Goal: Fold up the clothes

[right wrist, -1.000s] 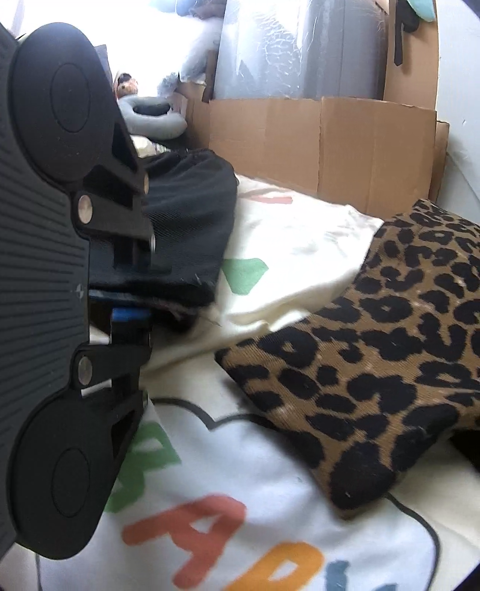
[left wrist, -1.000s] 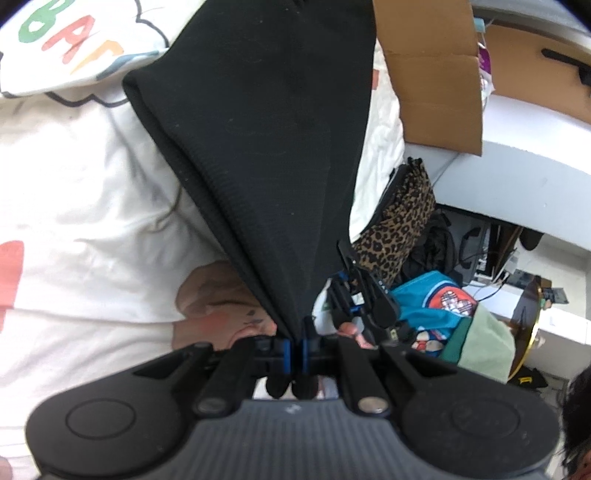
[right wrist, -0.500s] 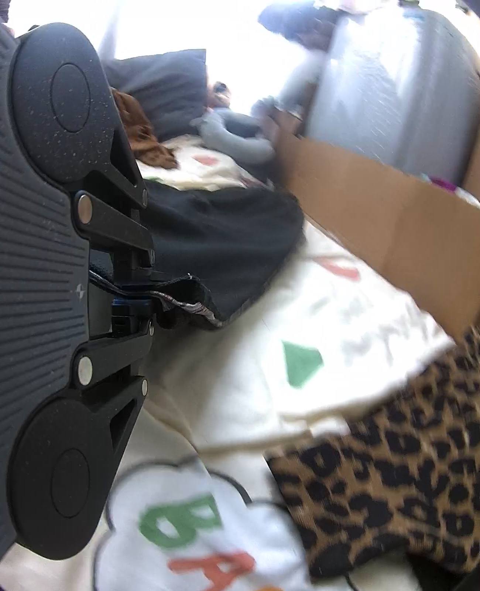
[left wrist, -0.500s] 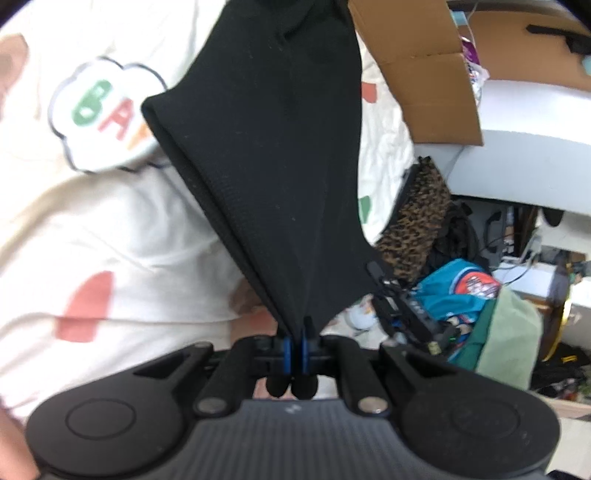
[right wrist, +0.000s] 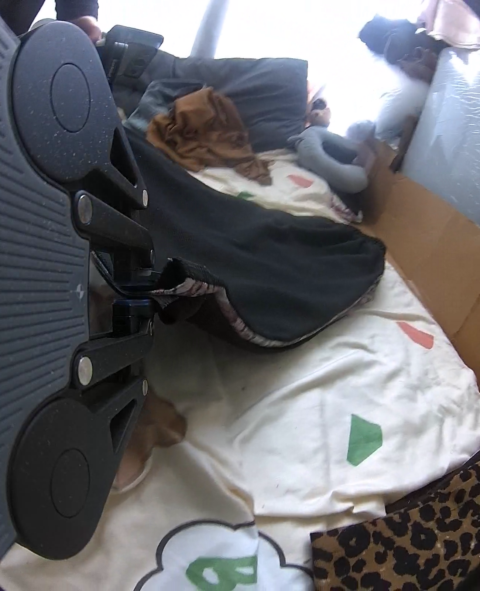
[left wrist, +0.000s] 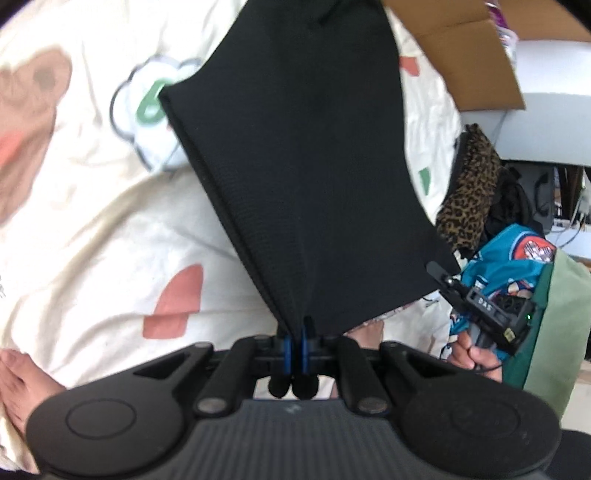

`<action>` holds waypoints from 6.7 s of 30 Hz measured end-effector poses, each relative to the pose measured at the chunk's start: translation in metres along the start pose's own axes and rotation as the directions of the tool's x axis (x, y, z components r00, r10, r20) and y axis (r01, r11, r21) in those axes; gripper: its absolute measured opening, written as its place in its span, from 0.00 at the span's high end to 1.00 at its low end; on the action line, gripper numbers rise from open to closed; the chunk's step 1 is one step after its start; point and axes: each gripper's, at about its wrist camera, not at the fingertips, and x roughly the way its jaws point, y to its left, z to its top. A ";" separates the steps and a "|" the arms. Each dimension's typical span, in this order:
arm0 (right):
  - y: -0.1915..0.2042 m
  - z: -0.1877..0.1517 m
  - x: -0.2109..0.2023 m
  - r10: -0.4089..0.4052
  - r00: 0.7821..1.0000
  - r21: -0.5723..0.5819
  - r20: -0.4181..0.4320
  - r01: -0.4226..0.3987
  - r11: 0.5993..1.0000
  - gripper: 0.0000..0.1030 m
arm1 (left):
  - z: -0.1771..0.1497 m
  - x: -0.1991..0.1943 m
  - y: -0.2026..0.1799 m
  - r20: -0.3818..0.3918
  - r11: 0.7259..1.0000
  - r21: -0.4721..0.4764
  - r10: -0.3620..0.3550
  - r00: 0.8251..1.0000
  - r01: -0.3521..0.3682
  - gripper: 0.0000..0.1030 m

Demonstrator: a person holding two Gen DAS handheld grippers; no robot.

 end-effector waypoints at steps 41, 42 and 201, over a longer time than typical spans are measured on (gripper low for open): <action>-0.080 0.008 0.062 0.130 0.975 0.205 -0.181 -0.092 0.974 0.65 | -0.009 0.082 0.092 -0.028 0.997 0.019 -0.074 0.997 0.074 0.94; -0.079 0.009 0.065 0.121 0.973 0.191 -0.194 -0.083 0.978 0.73 | -0.009 0.082 0.093 -0.028 0.997 0.017 -0.076 0.997 0.077 0.94; 0.029 0.143 0.143 0.093 0.996 -0.077 -0.017 -0.094 0.993 0.39 | 0.195 0.031 0.048 0.425 0.972 0.177 -0.216 0.879 0.153 0.58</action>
